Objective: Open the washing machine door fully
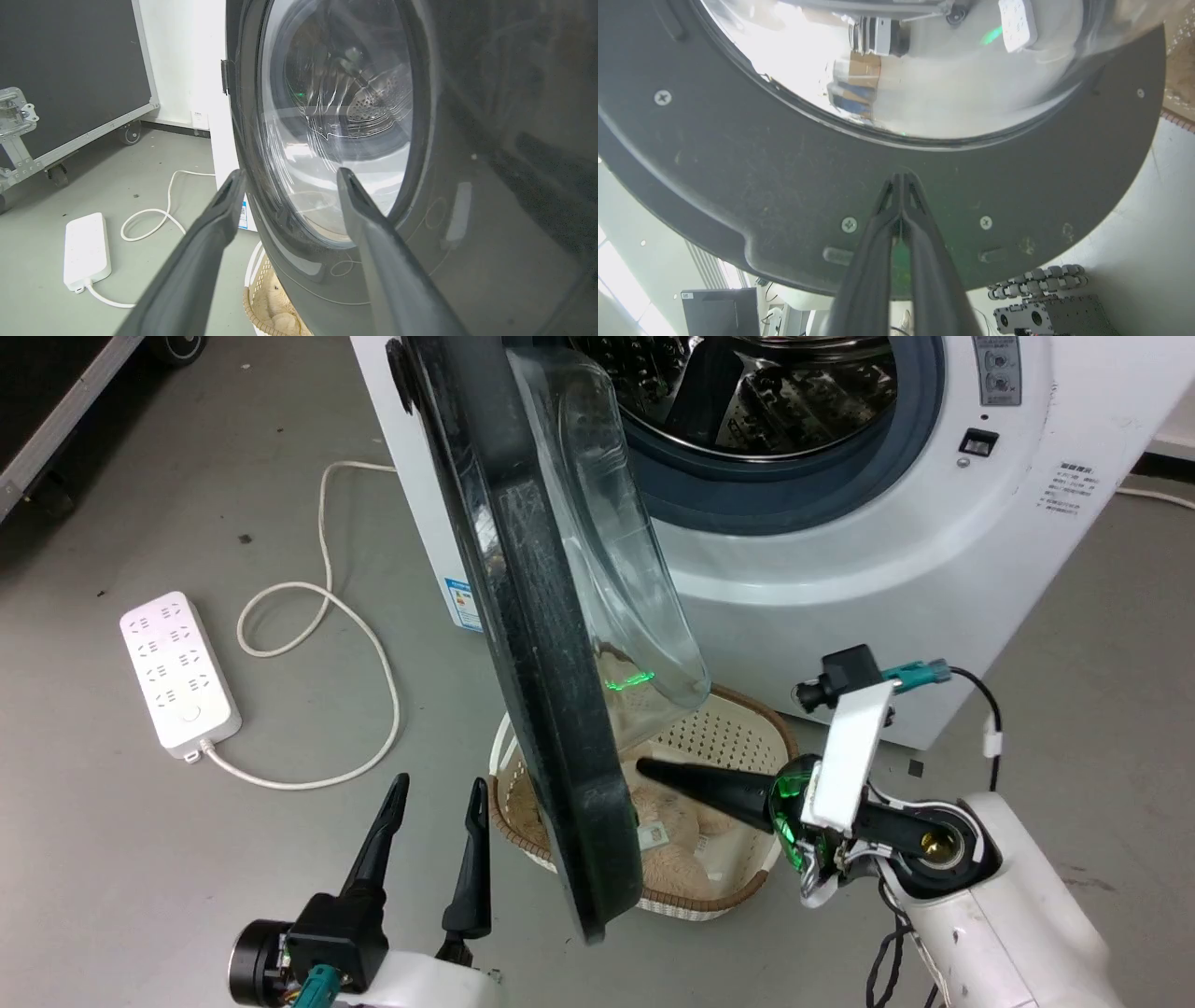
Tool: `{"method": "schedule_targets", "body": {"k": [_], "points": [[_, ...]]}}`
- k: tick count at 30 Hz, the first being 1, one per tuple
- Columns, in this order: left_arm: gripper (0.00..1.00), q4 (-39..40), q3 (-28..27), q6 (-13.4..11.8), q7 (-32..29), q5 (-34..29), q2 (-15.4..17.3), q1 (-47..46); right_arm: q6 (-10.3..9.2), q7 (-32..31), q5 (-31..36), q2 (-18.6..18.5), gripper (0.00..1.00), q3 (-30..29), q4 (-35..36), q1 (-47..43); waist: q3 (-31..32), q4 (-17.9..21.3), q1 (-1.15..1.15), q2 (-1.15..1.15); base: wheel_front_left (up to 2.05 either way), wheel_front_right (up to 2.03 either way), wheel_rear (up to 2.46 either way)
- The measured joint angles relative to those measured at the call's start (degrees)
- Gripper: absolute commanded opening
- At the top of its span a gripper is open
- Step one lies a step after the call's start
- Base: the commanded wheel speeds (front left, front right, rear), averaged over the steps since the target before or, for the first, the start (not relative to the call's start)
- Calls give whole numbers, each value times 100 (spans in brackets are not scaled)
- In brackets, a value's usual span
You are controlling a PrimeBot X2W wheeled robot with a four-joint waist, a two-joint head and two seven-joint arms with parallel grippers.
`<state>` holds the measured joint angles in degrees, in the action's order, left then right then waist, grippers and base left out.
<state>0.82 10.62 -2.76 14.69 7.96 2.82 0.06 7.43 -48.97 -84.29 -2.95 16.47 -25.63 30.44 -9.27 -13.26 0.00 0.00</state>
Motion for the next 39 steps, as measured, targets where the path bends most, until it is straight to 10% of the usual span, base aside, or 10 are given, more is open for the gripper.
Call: {"method": "schedule_targets", "body": {"k": [1, 3, 12, 22, 39], "points": [[100, -26, -4, 2, 0, 35, 1, 0, 0, 114, 3, 0, 0, -10, -29, 0, 9, 4, 0, 0, 0, 0, 0], [100, -53, -24, 25, 0, 40, 0, 1, 0, 366, 80, 4, 100, -98, -104, 3, 40, 32, 0, 0, 0, 0, 0], [100, -100, -271, 197, 0, 194, 0, -3, 0, 2026, 1366, -657, 100, -677, 1068, -186, 184, 416, 0, 0, 0, 0, 0], [100, -131, -730, 336, 0, 224, -2, 168, 1, 5270, 4855, -1914, 100, -575, 2000, -1444, 543, 975, 0, 0, 0, 0, 0], [100, -51, -1023, 446, 0, 83, 3, 471, 2, 6332, 8129, -142, 100, -1995, 2731, -3524, 771, 1376, 0, 0, 0, 0, 0]]}}
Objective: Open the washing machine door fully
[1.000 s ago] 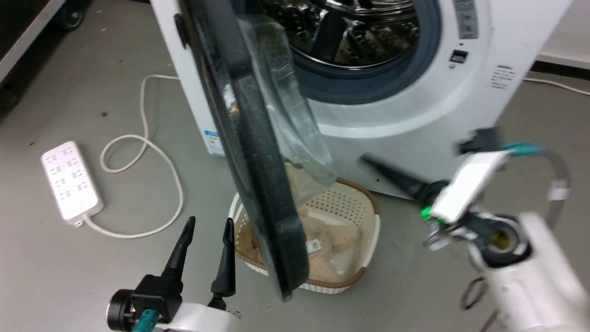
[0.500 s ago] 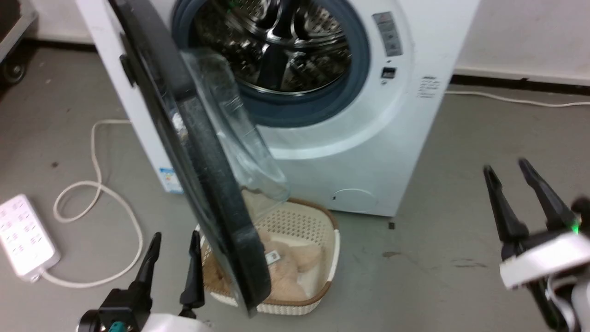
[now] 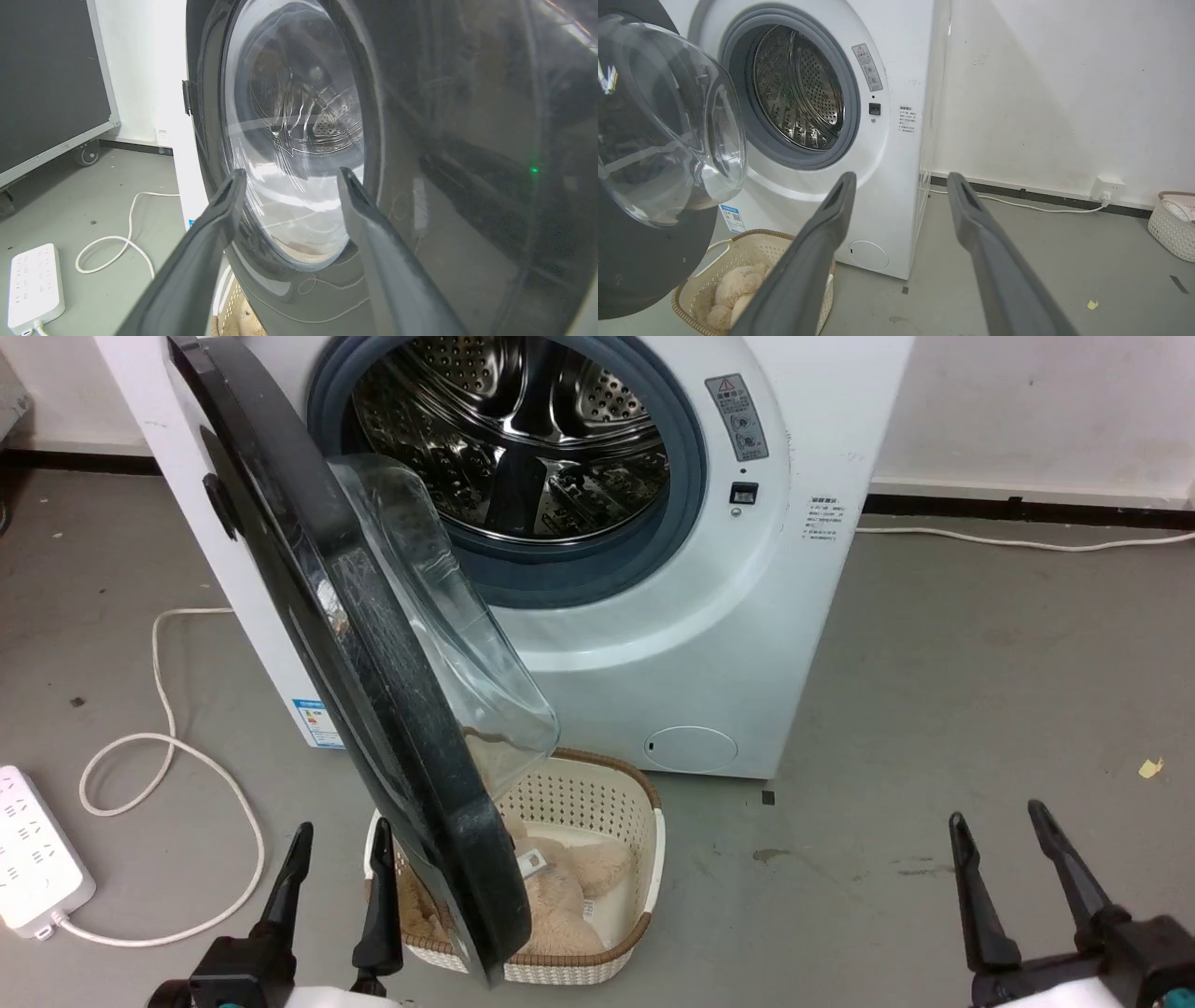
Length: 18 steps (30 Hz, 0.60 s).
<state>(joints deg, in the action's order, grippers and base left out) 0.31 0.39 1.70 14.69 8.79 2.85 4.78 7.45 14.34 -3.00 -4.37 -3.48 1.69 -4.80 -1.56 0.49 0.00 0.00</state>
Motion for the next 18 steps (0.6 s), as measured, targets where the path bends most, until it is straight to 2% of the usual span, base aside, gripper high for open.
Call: {"method": "schedule_targets", "body": {"k": [10, 11, 12, 13, 18], "points": [[100, -29, 116, -149, 0, 100, -2, -3, 0, 38, 253, 101, 100, -30, 38, -112, -1, -15, 0, 0, 0, 0, 0], [58, -33, 129, -157, 0, 101, -2, -4, 0, 38, 250, 103, 100, -29, 38, -112, 2, -17, 1, 0, 0, 0, 0], [7, -23, 142, -160, 0, 101, -2, -5, 0, 38, 245, 105, 100, -27, 40, -112, 4, -18, 0, 0, 0, 0, 0], [0, -8, 160, -160, 0, 101, -2, -7, 0, 38, 244, 109, 100, -25, 42, -111, 6, -18, 0, 0, 0, 0, 0], [0, 152, 144, -160, 0, 97, -4, -19, 0, 38, 155, 114, 100, -31, 73, -111, 32, -11, 0, 0, 0, 0, 0]]}}
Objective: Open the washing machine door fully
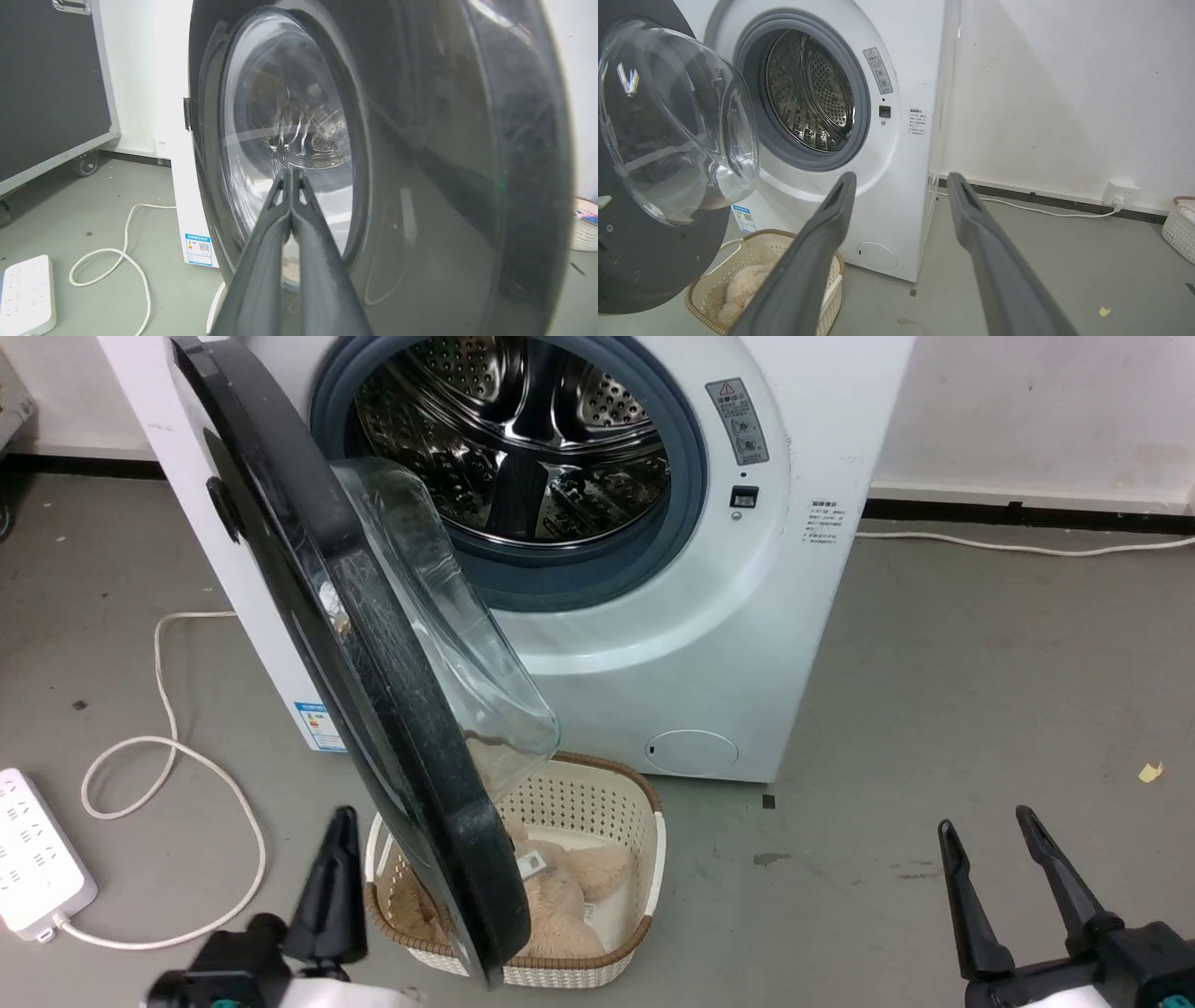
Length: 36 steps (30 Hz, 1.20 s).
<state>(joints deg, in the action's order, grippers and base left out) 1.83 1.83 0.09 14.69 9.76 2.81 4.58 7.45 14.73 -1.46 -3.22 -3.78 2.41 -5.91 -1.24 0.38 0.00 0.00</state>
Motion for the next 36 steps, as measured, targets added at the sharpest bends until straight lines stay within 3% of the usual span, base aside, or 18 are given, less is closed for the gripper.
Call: {"method": "schedule_targets", "body": {"k": [9, 16, 27, 32, 36], "points": [[0, 1223, -278, -209, 5, -166, 2, -583, 0, 1, -51, 4, 100, -52, 47, 0, 41, -56, 0, 0, 0, 0, 0], [0, 2329, -110, -243, -204, -118, 2, -1254, 0, 1, -66, 5, 100, -37, 49, 0, 32, -61, 0, 0, 0, 0, 0], [0, 2892, 1359, -221, -1100, -312, -4, -1407, 0, 1, -166, 8, 100, -5, 22, 8, -40, 20, 0, 0, 0, 0, 0], [0, 2627, 2120, -296, -1179, -218, -3, -1223, 0, 1, -180, 8, 100, -21, 14, 12, -83, 18, 0, 0, 0, 0, 0], [0, 2141, 2531, -405, -1221, 203, -8, -957, 0, 1, -203, 9, 100, -56, -29, 31, -89, 18, 0, 0, 0, 0, 0]]}}
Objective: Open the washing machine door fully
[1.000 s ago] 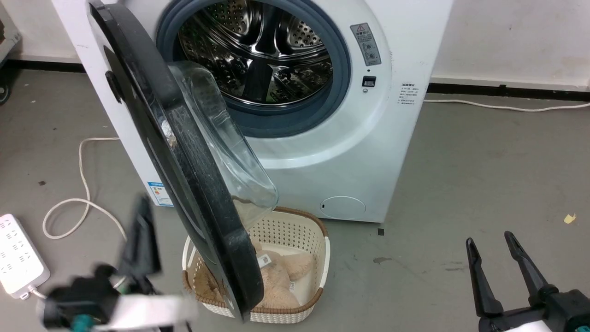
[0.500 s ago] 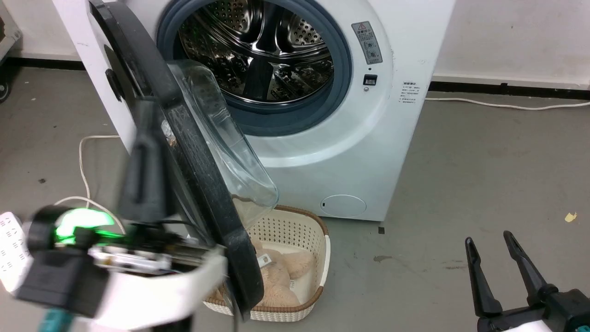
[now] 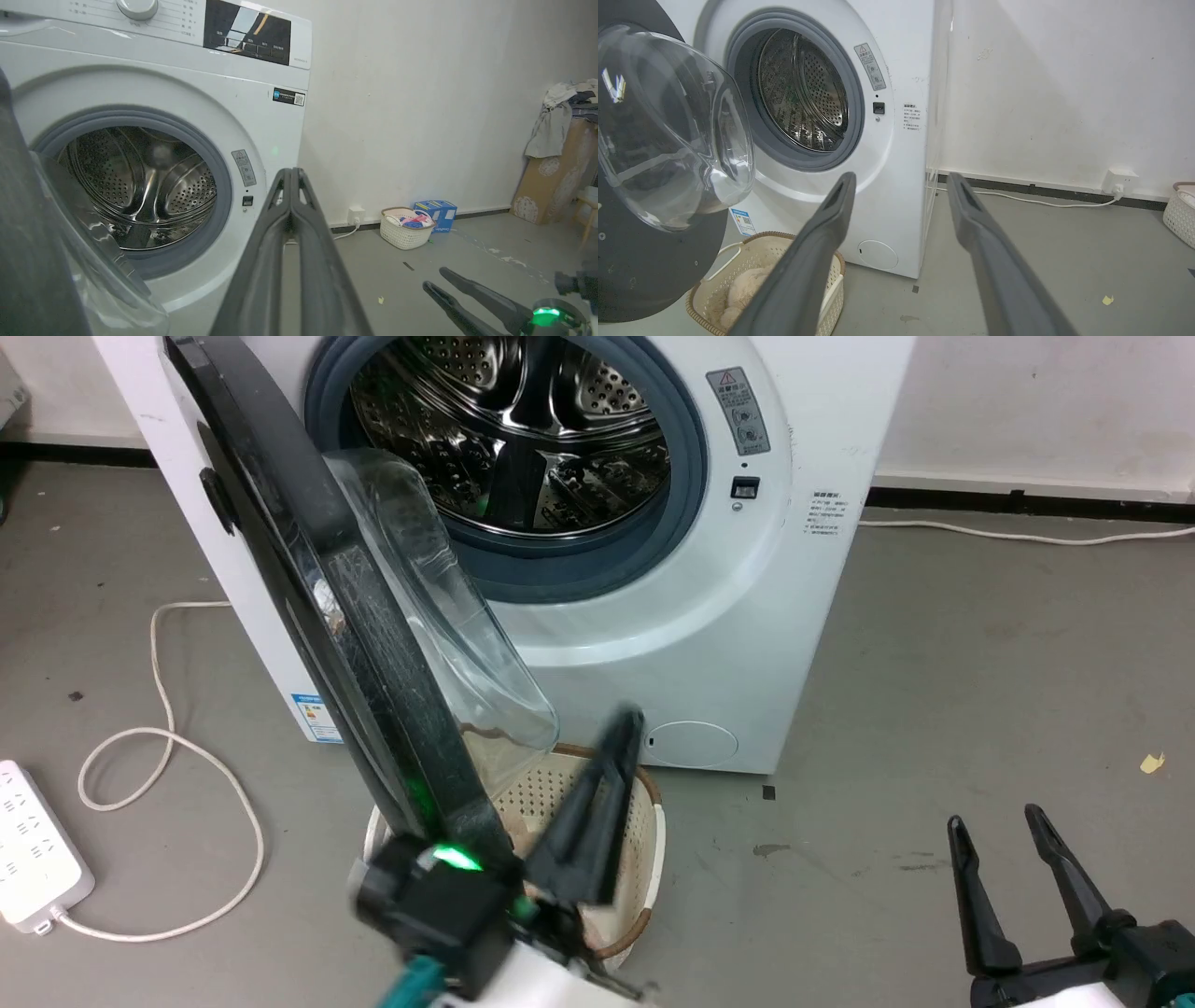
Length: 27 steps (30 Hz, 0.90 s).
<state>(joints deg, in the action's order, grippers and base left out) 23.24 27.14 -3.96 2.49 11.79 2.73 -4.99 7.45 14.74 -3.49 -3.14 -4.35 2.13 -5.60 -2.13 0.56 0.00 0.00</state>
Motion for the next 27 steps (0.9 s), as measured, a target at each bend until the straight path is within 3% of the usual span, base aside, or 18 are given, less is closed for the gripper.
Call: {"method": "schedule_targets", "body": {"k": [6, 12, 27], "points": [[0, -985, 288, -100, -155, 299, -1, 344, 0, 0, -3, 1, 100, -4, -21, 4, -51, -40, 0, 0, 0, 0, 0], [0, -1789, 111, -245, -100, 463, 2, 379, 0, 0, -15, 2, 100, -14, -25, 23, -136, -106, 0, 0, 0, 0, 0], [0, -2284, -254, -320, 211, 739, 71, 398, 0, 0, -20, 3, 100, -14, -83, 14, -123, -763, 0, 0, 0, 0, 0]]}}
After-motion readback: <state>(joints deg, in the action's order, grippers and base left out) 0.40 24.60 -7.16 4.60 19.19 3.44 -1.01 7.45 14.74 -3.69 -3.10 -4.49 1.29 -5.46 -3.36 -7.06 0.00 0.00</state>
